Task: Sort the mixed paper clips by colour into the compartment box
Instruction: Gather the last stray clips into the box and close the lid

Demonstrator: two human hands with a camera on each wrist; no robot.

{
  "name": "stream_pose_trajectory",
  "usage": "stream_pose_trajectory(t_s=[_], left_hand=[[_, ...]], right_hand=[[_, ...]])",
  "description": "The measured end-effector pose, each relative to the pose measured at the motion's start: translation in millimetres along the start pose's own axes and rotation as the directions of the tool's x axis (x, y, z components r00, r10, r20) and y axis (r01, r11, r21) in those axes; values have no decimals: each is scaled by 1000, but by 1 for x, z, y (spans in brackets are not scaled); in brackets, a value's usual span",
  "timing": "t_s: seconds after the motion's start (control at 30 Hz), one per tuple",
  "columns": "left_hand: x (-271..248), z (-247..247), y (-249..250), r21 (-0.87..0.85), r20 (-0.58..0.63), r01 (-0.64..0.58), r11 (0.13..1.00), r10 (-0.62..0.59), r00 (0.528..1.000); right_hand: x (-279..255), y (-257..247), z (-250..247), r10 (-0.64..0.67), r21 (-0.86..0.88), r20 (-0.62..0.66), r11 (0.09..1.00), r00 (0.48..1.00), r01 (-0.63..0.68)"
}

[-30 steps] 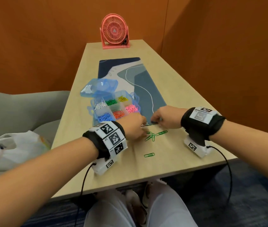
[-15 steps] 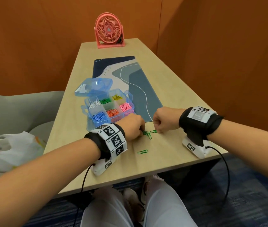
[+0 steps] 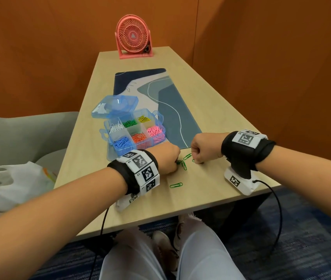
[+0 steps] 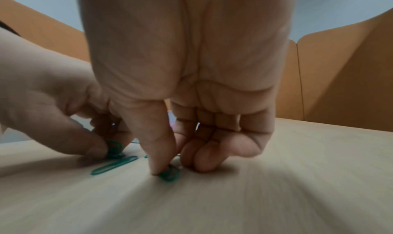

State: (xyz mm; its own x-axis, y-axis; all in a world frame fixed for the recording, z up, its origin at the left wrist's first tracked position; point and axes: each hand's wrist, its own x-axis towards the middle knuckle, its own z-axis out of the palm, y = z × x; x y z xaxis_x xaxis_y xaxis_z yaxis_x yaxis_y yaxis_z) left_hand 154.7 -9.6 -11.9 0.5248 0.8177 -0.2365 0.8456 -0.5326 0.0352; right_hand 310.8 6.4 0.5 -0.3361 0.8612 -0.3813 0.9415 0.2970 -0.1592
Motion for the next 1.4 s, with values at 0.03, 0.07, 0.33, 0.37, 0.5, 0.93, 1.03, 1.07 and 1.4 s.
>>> stream_pose_trajectory(t_s=[0.03, 0.07, 0.33, 0.37, 0.5, 0.93, 1.03, 1.07, 1.4], left_hand=[[-1, 0, 1, 16, -22, -10, 1000, 11, 1000], [-1, 0, 1, 26, -36, -16, 1000, 17, 999], [-7, -8, -5, -165, -62, -27, 986, 17, 998], [-11, -9, -5, -194, -55, -47, 980, 37, 998], [-27, -8, 5, -216, 37, -134, 967, 145, 989], [-35, -3, 10, -148, 49, -149, 978, 158, 986], [-36, -1, 11, -137, 71, -143, 980, 154, 986], [-37, 0, 12, -131, 91, -142, 981, 154, 984], [-37, 4, 15, 24, 282, -113, 993, 102, 954]], right_hand=[[-1, -1, 1, -3, 2, -9, 1000, 1000, 3], [-2, -2, 2, -9, 7, -19, 1000, 1000, 9], [-2, -1, -2, -36, 107, -108, 993, 994, 47], [0, -1, -3, -43, 107, -123, 993, 991, 56], [6, -4, -2, -77, 37, -123, 996, 989, 82], [3, -3, 5, -59, -55, -64, 997, 996, 55], [2, -8, 7, -65, -118, -72, 991, 995, 56], [1, -10, 7, -64, -136, -73, 989, 995, 53], [1, -15, 0, -35, 26, -118, 999, 992, 38]])
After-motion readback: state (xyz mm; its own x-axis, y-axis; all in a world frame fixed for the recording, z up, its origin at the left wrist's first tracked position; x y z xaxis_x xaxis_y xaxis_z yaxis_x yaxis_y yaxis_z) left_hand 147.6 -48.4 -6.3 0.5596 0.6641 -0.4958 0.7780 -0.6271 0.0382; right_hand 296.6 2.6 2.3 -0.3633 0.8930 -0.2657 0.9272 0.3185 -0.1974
